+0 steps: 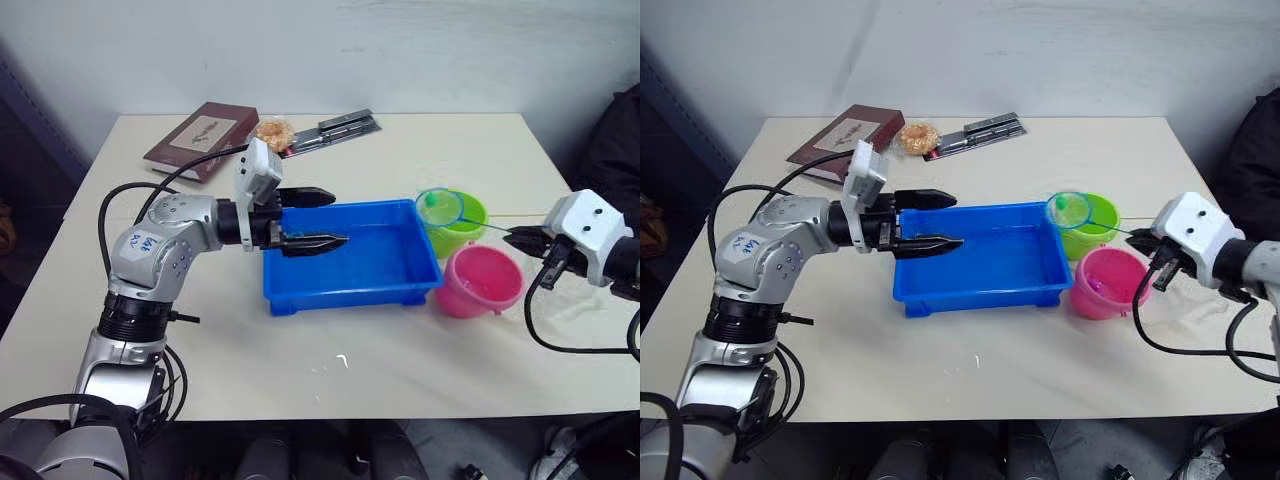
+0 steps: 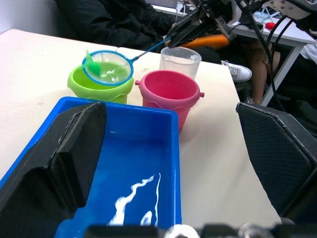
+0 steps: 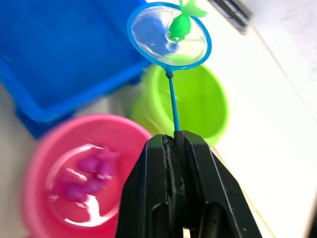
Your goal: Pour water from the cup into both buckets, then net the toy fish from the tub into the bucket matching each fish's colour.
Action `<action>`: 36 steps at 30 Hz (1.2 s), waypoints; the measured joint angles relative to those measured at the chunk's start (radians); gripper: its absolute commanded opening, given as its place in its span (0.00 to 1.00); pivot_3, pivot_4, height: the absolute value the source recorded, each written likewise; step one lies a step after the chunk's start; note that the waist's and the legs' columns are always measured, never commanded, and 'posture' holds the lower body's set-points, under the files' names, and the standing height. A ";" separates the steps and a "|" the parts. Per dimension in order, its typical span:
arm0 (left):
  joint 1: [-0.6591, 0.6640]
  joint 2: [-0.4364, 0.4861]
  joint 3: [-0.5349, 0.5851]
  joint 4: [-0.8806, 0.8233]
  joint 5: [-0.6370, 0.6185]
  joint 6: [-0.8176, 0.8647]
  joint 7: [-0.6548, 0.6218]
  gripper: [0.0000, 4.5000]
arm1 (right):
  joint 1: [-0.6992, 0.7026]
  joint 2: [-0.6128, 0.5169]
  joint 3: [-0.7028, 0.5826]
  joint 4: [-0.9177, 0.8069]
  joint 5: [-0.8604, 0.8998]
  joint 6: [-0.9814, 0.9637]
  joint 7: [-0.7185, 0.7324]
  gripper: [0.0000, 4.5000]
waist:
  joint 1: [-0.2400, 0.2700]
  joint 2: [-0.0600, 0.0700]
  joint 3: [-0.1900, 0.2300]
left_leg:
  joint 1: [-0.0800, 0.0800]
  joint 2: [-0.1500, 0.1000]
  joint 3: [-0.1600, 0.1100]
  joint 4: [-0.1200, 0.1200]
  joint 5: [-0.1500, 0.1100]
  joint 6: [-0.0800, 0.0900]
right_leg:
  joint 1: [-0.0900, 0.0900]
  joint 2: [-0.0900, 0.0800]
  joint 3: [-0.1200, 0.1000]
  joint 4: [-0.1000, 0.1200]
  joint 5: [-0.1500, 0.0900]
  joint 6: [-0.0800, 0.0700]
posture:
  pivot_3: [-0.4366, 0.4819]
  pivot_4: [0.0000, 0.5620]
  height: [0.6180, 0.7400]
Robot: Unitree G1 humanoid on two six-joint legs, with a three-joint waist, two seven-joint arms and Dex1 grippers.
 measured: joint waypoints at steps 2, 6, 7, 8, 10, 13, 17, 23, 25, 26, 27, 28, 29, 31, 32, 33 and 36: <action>-0.010 -0.001 0.001 0.012 0.002 -0.005 -0.005 1.00 | -0.003 -0.027 0.023 0.053 -0.067 -0.092 -0.046 0.00 | 0.000 0.000 0.000 | 0.000 0.000 0.000 0.000 0.000 0.000 | 0.000 0.000 0.000 0.000 0.000 0.000 | 0.48 0.27 1.00; -0.012 -0.005 0.004 0.024 0.013 -0.015 -0.009 1.00 | -0.095 -0.090 0.154 0.241 -0.299 -0.380 -0.214 0.00 | -0.011 0.000 0.000 | 0.000 0.000 0.000 0.000 0.000 0.000 | 0.000 -0.001 0.002 0.000 0.000 0.000 | 0.48 0.27 1.00; -0.013 -0.005 0.004 0.025 0.016 -0.019 -0.010 1.00 | -0.122 -0.106 0.189 0.289 -0.363 -0.461 -0.267 0.00 | -0.012 0.000 0.000 | 0.000 0.000 0.000 0.000 0.000 0.000 | 0.000 -0.001 0.002 -0.001 0.000 0.000 | 0.48 0.27 1.00; -0.013 -0.005 0.004 0.026 0.019 -0.023 -0.010 1.00 | -0.142 -0.128 0.227 0.328 -0.431 -0.533 -0.319 0.00 | -0.013 0.000 0.000 | 0.000 0.000 0.000 0.000 0.001 -0.001 | 0.000 -0.001 0.002 -0.001 0.000 0.000 | 0.48 0.27 1.00; -0.013 -0.004 0.006 0.026 0.021 -0.025 -0.010 1.00 | -0.187 -0.198 0.318 0.401 -0.599 -0.697 -0.448 0.00 | -0.015 0.001 0.000 | -0.001 0.000 0.001 -0.001 0.001 -0.001 | -0.002 -0.002 0.003 0.000 0.000 0.000 | 0.48 0.27 1.00; -0.012 -0.001 0.012 0.026 0.024 -0.028 -0.008 1.00 | -0.249 -0.250 0.383 0.465 -0.752 -0.856 -0.584 0.00 | -0.015 0.001 0.000 | 0.000 0.001 0.000 -0.001 0.001 -0.002 | -0.002 -0.001 0.003 -0.001 0.000 -0.001 | 0.48 0.27 1.00; -0.008 -0.001 0.014 0.025 0.030 -0.033 0.003 1.00 | -0.320 -0.254 0.420 0.547 -0.826 -0.946 -0.676 0.00 | -0.015 0.001 0.000 | 0.000 0.001 0.001 0.000 0.001 -0.002 | -0.001 -0.001 0.003 -0.001 0.000 -0.001 | 0.48 0.27 1.00; 0.006 0.008 0.016 0.025 0.038 -0.035 0.010 1.00 | -0.378 -0.254 0.450 0.620 -0.833 -0.999 -0.683 0.00 | -0.015 0.001 0.000 | 0.000 0.001 0.001 -0.001 0.001 -0.002 | -0.001 -0.001 0.003 -0.001 0.000 -0.001 | 0.48 0.27 1.00; 0.026 0.036 0.018 0.025 0.046 -0.035 0.008 1.00 | -0.383 -0.222 0.432 0.644 -0.706 -0.963 -0.592 0.00 | -0.015 0.001 0.000 | 0.000 0.001 0.000 0.000 0.001 -0.002 | 0.000 0.000 0.002 -0.002 0.000 0.000 | 0.48 0.27 1.00; 0.039 0.054 0.020 0.025 0.052 -0.035 0.002 1.00 | -0.380 -0.188 0.408 0.640 -0.600 -0.918 -0.510 0.00 | -0.019 0.001 0.000 | 0.000 0.002 0.001 0.000 0.001 -0.002 | 0.000 0.000 0.002 -0.001 0.000 0.000 | 0.48 0.27 1.00; 0.050 0.070 0.021 0.025 0.054 -0.035 -0.002 1.00 | -0.373 -0.156 0.390 0.625 -0.502 -0.860 -0.438 0.00 | -0.023 0.001 0.000 | 0.000 0.002 0.000 0.000 0.001 -0.002 | 0.000 0.000 0.002 -0.001 0.000 0.000 | 0.48 0.27 1.00; 0.071 0.094 0.027 0.024 0.054 -0.035 -0.011 1.00 | -0.360 -0.113 0.362 0.574 -0.365 -0.753 -0.335 0.00 | -0.029 0.001 0.000 | 0.001 0.003 0.000 0.000 0.001 -0.002 | 0.001 0.000 0.002 -0.001 0.000 0.000 | 0.48 0.27 1.00; 0.093 0.117 0.038 0.026 0.055 -0.033 -0.014 1.00 | -0.344 -0.079 0.349 0.504 -0.233 -0.636 -0.238 0.00 | -0.034 0.001 0.000 | 0.000 0.003 -0.001 0.000 0.001 -0.002 | 0.000 0.000 0.002 0.000 0.000 -0.001 | 0.48 0.27 1.00; 0.139 0.156 0.069 0.019 0.051 -0.021 -0.019 1.00 | -0.327 -0.042 0.336 0.353 -0.045 -0.389 -0.107 0.00 | -0.038 0.001 0.000 | 0.000 0.004 -0.002 0.000 0.001 -0.002 | 0.000 0.000 0.001 0.001 0.000 -0.001 | 0.48 0.27 1.00; 0.163 0.177 0.084 0.015 0.050 -0.012 -0.020 1.00 | -0.325 -0.034 0.335 0.285 0.018 -0.291 -0.066 0.00 | -0.038 0.001 0.000 | 0.000 0.004 -0.002 0.000 0.001 -0.002 | 0.000 -0.001 0.001 0.001 -0.001 -0.001 | 0.48 0.27 1.00; 0.197 0.203 0.106 0.002 0.048 -0.002 -0.019 1.00 | -0.325 -0.026 0.335 0.208 0.086 -0.176 -0.026 0.00 | -0.039 0.001 0.000 | 0.000 0.004 -0.003 0.000 0.000 -0.003 | 0.000 -0.001 0.001 0.000 -0.001 -0.001 | 0.48 0.27 1.00; 0.298 0.249 0.181 -0.051 0.041 0.031 0.006 1.00 | -0.336 0.010 0.387 0.041 0.205 0.089 0.064 0.00 | -0.035 0.001 0.000 | -0.001 0.004 -0.006 0.000 0.000 -0.003 | 0.001 -0.003 -0.001 -0.001 -0.001 -0.002 | 0.48 0.27 1.00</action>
